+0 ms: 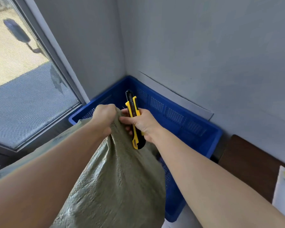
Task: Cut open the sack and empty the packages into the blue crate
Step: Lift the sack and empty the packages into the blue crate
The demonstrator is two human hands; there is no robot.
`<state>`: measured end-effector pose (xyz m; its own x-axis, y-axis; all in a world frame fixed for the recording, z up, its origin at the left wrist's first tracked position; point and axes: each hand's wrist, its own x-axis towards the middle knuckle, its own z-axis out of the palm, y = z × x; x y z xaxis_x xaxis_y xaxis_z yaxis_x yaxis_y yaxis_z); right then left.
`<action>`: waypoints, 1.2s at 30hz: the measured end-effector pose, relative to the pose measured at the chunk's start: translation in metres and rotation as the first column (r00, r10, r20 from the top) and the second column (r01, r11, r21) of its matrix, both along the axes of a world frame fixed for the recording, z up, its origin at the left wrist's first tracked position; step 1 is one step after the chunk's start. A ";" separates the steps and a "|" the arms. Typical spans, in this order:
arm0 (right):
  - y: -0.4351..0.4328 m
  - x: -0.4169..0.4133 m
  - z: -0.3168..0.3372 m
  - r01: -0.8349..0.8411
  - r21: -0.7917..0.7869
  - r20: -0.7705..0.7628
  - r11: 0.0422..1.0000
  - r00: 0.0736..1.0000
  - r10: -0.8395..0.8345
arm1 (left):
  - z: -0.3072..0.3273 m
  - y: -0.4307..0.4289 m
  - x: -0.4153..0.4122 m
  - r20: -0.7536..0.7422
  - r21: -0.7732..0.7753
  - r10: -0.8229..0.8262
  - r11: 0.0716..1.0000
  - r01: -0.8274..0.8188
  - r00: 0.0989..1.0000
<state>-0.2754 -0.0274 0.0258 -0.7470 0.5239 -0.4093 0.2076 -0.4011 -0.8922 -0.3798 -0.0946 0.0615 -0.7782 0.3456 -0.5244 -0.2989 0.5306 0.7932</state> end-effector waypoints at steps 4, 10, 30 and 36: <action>-0.002 -0.011 0.000 0.127 0.057 0.058 0.990 0.990 -0.130 | -0.001 -0.002 -0.006 0.008 0.023 -0.075 0.997 0.075 0.997; 0.009 -0.011 -0.006 0.404 0.069 0.133 0.912 0.902 -0.410 | -0.001 -0.017 -0.018 -0.089 -0.001 -0.306 0.952 0.307 0.948; 0.039 -0.036 -0.036 0.620 0.225 0.332 0.752 0.677 -0.657 | -0.025 -0.084 -0.047 -0.054 -0.731 -0.927 0.290 0.618 0.372; 0.042 -0.039 -0.043 0.623 0.247 0.342 0.742 0.661 -0.668 | -0.031 -0.070 -0.038 -0.028 -0.662 -0.928 0.296 0.689 0.371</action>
